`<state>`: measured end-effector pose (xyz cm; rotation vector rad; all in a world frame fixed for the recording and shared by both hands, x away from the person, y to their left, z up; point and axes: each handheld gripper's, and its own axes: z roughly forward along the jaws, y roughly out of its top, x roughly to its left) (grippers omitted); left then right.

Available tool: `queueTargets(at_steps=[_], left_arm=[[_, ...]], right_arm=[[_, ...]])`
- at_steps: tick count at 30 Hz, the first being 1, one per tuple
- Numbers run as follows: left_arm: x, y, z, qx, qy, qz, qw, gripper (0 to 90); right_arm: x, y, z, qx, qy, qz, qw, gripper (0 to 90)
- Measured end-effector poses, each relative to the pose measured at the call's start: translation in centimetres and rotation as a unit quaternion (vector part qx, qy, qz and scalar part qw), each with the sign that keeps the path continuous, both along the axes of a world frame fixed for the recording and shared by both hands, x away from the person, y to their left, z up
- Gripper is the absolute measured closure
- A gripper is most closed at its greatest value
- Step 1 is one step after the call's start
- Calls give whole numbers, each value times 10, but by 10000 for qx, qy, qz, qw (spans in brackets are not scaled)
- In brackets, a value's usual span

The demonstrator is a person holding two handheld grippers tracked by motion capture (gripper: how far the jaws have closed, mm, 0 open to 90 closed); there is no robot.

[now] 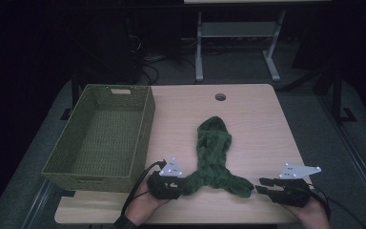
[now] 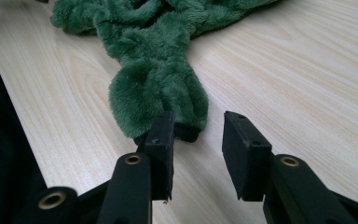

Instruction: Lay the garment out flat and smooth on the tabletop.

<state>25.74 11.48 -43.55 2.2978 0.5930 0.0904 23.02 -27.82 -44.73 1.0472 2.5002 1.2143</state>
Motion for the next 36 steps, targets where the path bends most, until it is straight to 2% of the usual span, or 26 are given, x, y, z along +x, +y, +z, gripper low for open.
queueTargets(at_steps=[1,4,5,6,9,10,11,13,14,15,20,24,27,32,33,36], left_arm=[[2,-2,-6,186,32,-105,9998,639],[4,-5,-11,343,73,-203,9992,678],[5,-8,-14,397,164,-224,9988,815],[7,-9,-14,418,190,-217,9987,873],[9,-9,-11,447,163,-227,9986,893],[9,-9,-7,317,188,-194,9991,897],[9,-9,-7,317,188,-194,9991,898],[8,-8,1,171,138,-183,9996,898],[10,-9,9,-7,82,-199,9998,898],[10,-9,9,-7,82,-199,9998,897],[18,-17,26,-276,-43,-275,9992,896],[30,-32,38,-438,-188,-355,9982,895],[37,-38,43,-477,-239,-364,9979,892],[66,-52,45,-478,-254,-262,9982,886],[76,-56,44,-456,-299,-198,9983,884],[86,-61,44,-454,-285,-157,9984,884]], right_arm=[[0,0,0,9,9,-7,10000,636],[0,0,0,3,14,-15,10000,637],[0,-1,0,-1,9,-15,10000,637],[0,-1,0,9,4,-21,10000,637],[0,-2,0,4,6,-22,10000,637],[0,-2,0,8,2,-22,10000,637],[0,-2,0,8,2,-22,10000,637],[0,-2,0,2,5,-31,10000,637],[0,-2,0,4,17,-44,10000,637],[0,-2,0,4,17,-44,10000,637],[1,-3,-1,-13,17,-69,10000,637],[2,-3,-2,-27,19,-83,10000,637],[2,-3,-2,-27,24,-94,9999,637],[2,-4,-2,-33,16,-87,10000,637],[2,-4,-2,-33,10,-81,10000,636],[2,-3,-3,-36,43,-70,10000,637]])
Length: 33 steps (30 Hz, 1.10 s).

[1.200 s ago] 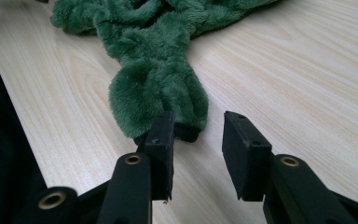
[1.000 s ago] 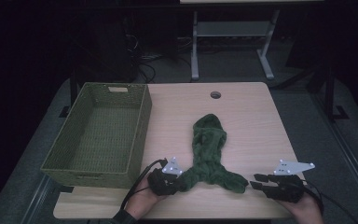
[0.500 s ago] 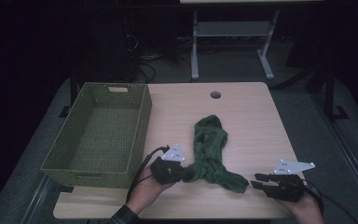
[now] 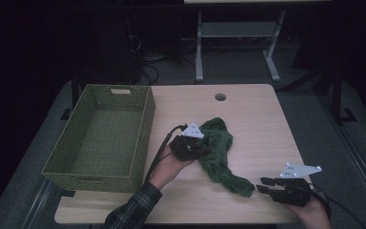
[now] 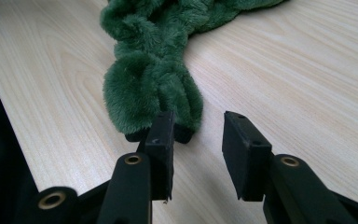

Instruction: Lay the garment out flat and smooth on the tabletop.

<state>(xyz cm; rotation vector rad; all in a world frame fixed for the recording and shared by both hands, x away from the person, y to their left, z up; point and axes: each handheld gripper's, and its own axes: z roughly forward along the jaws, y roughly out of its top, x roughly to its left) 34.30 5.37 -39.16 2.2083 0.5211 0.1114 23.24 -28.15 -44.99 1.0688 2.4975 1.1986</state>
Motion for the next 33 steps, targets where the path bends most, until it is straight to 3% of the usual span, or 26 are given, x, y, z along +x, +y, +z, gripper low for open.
queueTargets(at_steps=[2,7,11,14,21,24,27,32,33], left_arm=[[14,-7,-2,14,-43,89,10000,884],[32,-13,-7,33,-30,297,9995,851],[38,-12,-9,106,-67,450,9989,791],[30,-6,-2,-61,-111,453,9989,756],[-1,-12,9,-48,-118,-105,9999,603],[-6,-23,2,69,-68,-217,9997,539],[-7,-31,-16,269,165,-196,9993,527],[-7,-26,-25,381,299,-86,9988,536],[-8,-25,-27,366,368,-44,9986,590]], right_arm=[[1,0,-1,-12,-13,11,10000,637],[0,0,0,-13,-10,15,10000,637],[0,0,0,3,-23,7,10000,636],[0,0,0,2,-34,22,10000,637],[0,1,0,0,-6,-5,10000,635],[0,1,0,-10,-5,-1,10000,635],[-1,1,0,-23,-13,-6,10000,635],[-1,2,0,-11,8,1,10000,630],[-1,3,0,-13,11,28,10000,628]])
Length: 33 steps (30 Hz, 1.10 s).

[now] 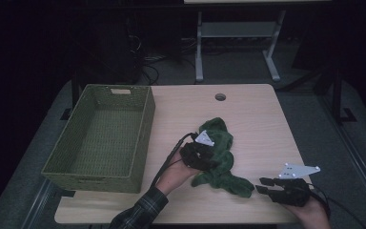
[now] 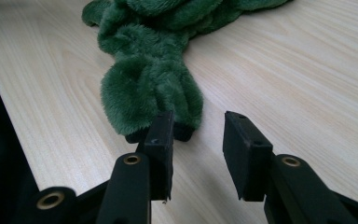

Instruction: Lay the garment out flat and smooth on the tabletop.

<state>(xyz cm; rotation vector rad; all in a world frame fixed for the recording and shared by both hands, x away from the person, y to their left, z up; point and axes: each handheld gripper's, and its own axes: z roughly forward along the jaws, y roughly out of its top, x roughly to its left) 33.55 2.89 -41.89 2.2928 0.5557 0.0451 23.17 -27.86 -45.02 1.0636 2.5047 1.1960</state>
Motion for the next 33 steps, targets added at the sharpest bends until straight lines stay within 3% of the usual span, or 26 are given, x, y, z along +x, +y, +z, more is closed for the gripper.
queueTargets(at_steps=[1,2,3,7,10,12,13,14,17,19,21,25,30,33], left_arm=[[0,1,-2,19,55,1,10000,663],[0,2,-4,91,61,-38,9999,663],[0,3,-5,134,78,-59,9999,813],[-3,9,-2,76,111,3,9999,878],[-10,22,5,40,15,150,9999,881],[-16,34,7,-68,8,341,9994,880],[-23,45,6,-56,-79,596,9982,880],[-23,45,6,-56,-79,596,9982,880],[-27,61,-2,-47,44,1051,9944,878],[-29,69,-10,133,55,1251,9920,874],[-33,73,-15,316,57,1318,9908,869],[-38,74,-15,288,-34,1309,9910,794],[-44,76,-4,65,-175,1257,9919,711],[-52,71,12,-163,-362,1135,9928,659]], right_arm=[[0,0,0,-14,-27,28,10000,628],[0,0,0,-14,-27,28,10000,628],[0,2,0,-20,-6,24,10000,628],[-1,3,0,-23,0,24,10000,628],[-1,2,0,-18,0,21,10000,628],[0,3,0,-18,0,26,10000,628],[0,3,0,-19,6,23,10000,628],[0,3,0,-19,6,23,10000,628],[-1,4,0,-34,2,31,10000,629],[0,5,0,-57,-16,56,10000,629],[-1,6,0,-46,11,43,10000,629],[0,6,-1,-56,6,53,10000,628],[-1,6,0,-44,11,30,10000,628],[-1,6,0,-43,12,33,10000,628]])
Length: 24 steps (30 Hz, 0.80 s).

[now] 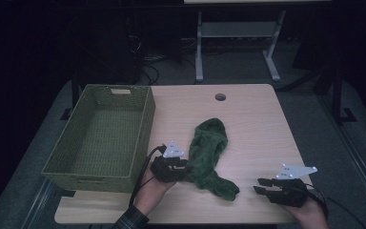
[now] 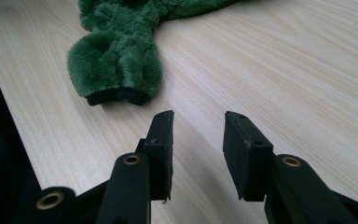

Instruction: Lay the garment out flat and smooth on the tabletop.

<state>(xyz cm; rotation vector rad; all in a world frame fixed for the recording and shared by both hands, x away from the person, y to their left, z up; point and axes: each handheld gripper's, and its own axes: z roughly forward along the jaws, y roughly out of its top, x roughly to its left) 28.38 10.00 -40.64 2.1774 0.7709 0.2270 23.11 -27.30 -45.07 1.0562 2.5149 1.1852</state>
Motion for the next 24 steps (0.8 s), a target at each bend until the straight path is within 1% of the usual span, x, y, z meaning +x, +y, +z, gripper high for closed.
queueTargets(at_steps=[1,2,3,4,6,8,10,12,13,15,16,17,18,19,20,21,22,23,24], left_arm=[[0,0,0,0,0,0,10000,654],[-2,-6,7,-53,-84,-123,9999,647],[-2,-6,7,-53,-84,-123,9999,630],[-1,-10,9,-5,-125,-192,9997,630],[5,-15,11,69,-215,-241,9995,608],[15,-20,10,-6,-167,-258,9995,580],[27,-26,6,11,-42,-362,9993,541],[34,-30,1,12,-15,-377,9993,520],[37,-33,-2,77,5,-385,9992,509],[44,-35,-8,158,62,-354,9992,508],[46,-36,-11,213,131,-350,9991,511],[48,-36,-14,274,205,-354,9988,544],[49,-37,-21,358,333,-411,9980,627],[49,-37,-21,358,333,-411,9980,699],[49,-37,-23,446,367,-460,9973,699],[48,-37,-25,431,413,-491,9970,764],[48,-36,-25,463,439,-539,9965,838],[47,-34,-25,456,416,-501,9968,863],[46,-32,-22,382,389,-473,9974,875]], right_arm=[[0,0,0,0,0,0,10000,628],[0,0,0,-3,-3,1,10000,628],[0,0,0,-3,-3,1,10000,628],[0,0,0,0,-6,2,10000,628],[0,0,0,-2,8,1,10000,629],[0,0,-1,-49,-26,45,10000,628],[0,1,-1,-47,-24,35,10000,628],[1,0,-1,-46,-42,45,10000,628],[1,0,-1,-35,-5,23,10000,628],[1,0,-2,-57,-4,24,10000,628],[1,0,-2,-62,0,22,10000,628],[1,0,-2,-62,8,18,10000,628],[1,0,-1,-63,3,21,10000,628],[1,0,-1,-63,3,21,10000,628],[1,-1,-1,-60,-2,25,10000,628],[1,-1,-1,-60,-9,29,10000,628],[1,-1,-1,-61,-15,32,10000,628],[1,0,-1,-65,-17,35,10000,628],[1,0,-2,-73,-46,50,10000,629]])
